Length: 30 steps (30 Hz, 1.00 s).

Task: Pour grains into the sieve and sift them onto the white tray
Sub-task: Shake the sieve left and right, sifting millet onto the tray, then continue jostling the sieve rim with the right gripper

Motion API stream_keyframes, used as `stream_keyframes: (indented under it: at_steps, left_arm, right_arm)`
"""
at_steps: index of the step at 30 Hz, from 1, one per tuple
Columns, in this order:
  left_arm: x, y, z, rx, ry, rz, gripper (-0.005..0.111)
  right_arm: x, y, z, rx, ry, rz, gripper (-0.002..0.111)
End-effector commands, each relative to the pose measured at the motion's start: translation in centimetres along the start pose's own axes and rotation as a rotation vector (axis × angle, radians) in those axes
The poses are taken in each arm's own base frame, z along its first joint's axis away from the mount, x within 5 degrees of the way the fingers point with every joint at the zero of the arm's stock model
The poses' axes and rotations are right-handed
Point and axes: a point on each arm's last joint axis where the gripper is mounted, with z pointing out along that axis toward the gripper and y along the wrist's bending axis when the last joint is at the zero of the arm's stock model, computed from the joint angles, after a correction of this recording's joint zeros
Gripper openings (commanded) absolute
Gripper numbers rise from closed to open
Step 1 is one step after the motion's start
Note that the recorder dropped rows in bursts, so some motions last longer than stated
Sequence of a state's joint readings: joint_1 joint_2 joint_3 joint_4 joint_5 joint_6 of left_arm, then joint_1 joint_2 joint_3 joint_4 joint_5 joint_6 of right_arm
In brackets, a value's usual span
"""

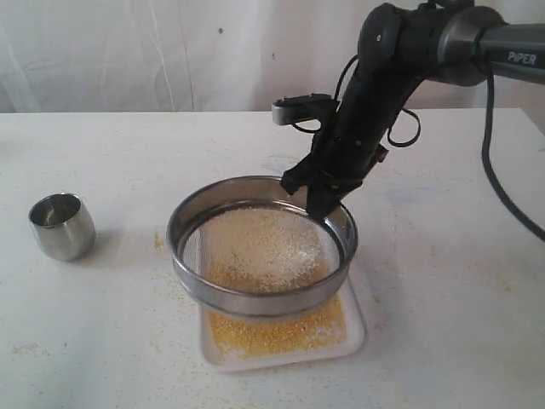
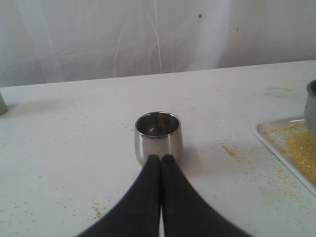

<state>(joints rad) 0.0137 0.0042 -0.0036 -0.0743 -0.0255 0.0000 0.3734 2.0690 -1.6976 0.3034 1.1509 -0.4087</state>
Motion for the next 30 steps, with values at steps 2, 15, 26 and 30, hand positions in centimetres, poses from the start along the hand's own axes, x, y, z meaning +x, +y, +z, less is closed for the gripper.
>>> stream_keyframes:
  at_steps: [2, 15, 26, 30]
  left_arm:
    - [0.1, 0.0, 0.0, -0.005, -0.004, 0.0, 0.0]
    - [0.1, 0.0, 0.0, -0.005, -0.004, 0.0, 0.0]
    - [0.1, 0.0, 0.0, -0.005, -0.004, 0.0, 0.0]
    - [0.1, 0.0, 0.0, -0.005, -0.004, 0.0, 0.0]
  right_arm:
    - [-0.2, 1.0, -0.7, -0.126, -0.046, -0.067, 0.0]
    - [0.3, -0.2, 0.1, 0.092, 0.013, 0.044, 0.0]
    - [0.2, 1.8, 0.5, 0.0, 0.039, -0.217, 0.0]
    - [0.2, 1.0, 0.4, 0.056, 0.028, -0.034, 0.0]
